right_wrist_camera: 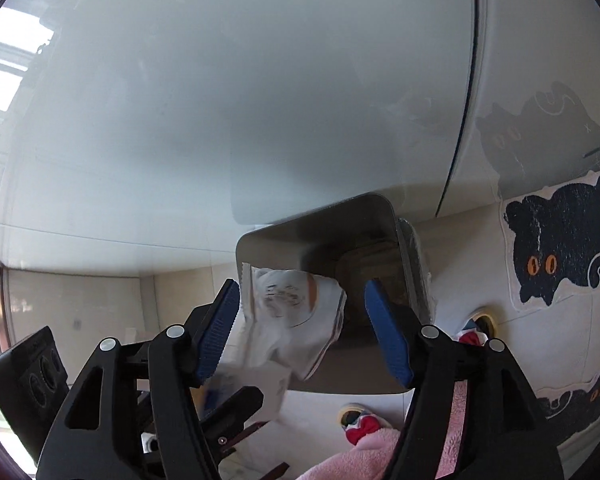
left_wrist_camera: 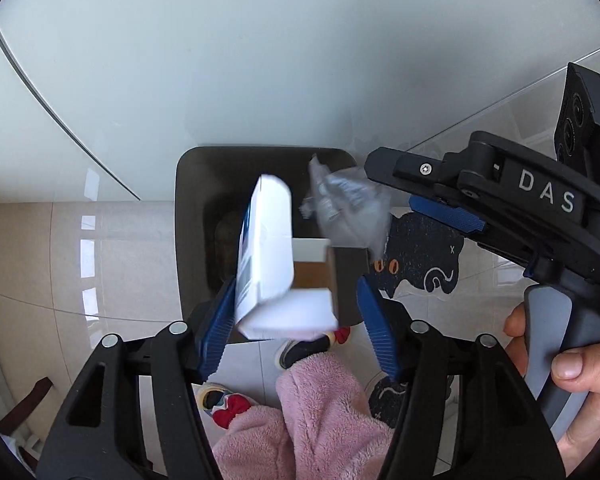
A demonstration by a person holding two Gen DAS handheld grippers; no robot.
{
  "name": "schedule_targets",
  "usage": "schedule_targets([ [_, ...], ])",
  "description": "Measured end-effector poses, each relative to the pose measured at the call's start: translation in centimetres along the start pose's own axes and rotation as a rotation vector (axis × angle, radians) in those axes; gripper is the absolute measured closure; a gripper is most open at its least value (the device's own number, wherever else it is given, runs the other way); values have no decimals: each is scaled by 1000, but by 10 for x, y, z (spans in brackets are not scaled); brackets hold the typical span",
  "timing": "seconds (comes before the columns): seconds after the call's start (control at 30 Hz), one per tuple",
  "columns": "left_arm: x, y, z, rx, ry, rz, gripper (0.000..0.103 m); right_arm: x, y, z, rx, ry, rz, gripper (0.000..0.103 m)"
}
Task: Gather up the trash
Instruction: 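Carry the box and wrapper down to the floor bin and open both tools, then grasp the yellow paper bag with the left tool while the right tool grasps the yellow foam net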
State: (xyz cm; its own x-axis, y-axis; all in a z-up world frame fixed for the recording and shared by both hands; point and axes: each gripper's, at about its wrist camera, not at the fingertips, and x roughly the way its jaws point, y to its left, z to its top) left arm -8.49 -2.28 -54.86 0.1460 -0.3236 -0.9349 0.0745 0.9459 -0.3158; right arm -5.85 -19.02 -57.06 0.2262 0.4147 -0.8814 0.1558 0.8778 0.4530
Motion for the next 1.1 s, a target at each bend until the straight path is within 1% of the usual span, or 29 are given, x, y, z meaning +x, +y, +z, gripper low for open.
schedule_targets([
  [0.07,-6,-2,3,3,-10,3,33,-7,4,4,-5,-6,2,36],
  [0.2,-23,-7,8,17,-29,28,28,-26,16,12,-4,-15,4,36],
  [0.27,-37,-7,8,10,-35,32,27,-41,18,14,-14,-27,6,30],
  [0.3,-47,-8,9,3,-42,30,26,-53,23,14,-23,-35,2,29],
  [0.33,-55,-14,13,-2,-52,28,23,-66,27,14,-31,-45,-4,23],
  [0.37,-69,-16,15,-5,-66,27,20,-80,31,13,-34,-57,-9,11],
  [0.4,-83,-18,16,-6,-79,29,18,-96,36,12,-34,-70,-11,6],
  [0.43,-90,-18,10,-6,-95,32,16,-112,41,12,-35,-80,-8,3],
  [0.5,-122,-24,8,-7,-123,39,14,-141,48,10,-51,-89,-3,3],
  [0.63,-193,-36,3,3,-191,41,11,-209,70,7,-104,-149,-8,3],
  [0.7,-226,-47,5,23,-230,35,10,-243,77,6,-132,-195,-10,3],
  [0.73,-244,-53,13,35,-246,33,10,-259,81,6,-147,-220,-12,3],
  [0.87,-296,-80,22,102,-320,17,10,-318,94,5,-210,-338,-27,3],
  [0.97,-325,-100,33,152,-381,-2,10,-345,100,12,-268,-409,-57,3],
  [1.07,-345,-113,48,177,-426,-29,11,-356,108,20,-324,-442,-92,5],
  [1.1,-346,-116,53,187,-436,-33,12,-359,108,24,-335,-446,-98,6],
])
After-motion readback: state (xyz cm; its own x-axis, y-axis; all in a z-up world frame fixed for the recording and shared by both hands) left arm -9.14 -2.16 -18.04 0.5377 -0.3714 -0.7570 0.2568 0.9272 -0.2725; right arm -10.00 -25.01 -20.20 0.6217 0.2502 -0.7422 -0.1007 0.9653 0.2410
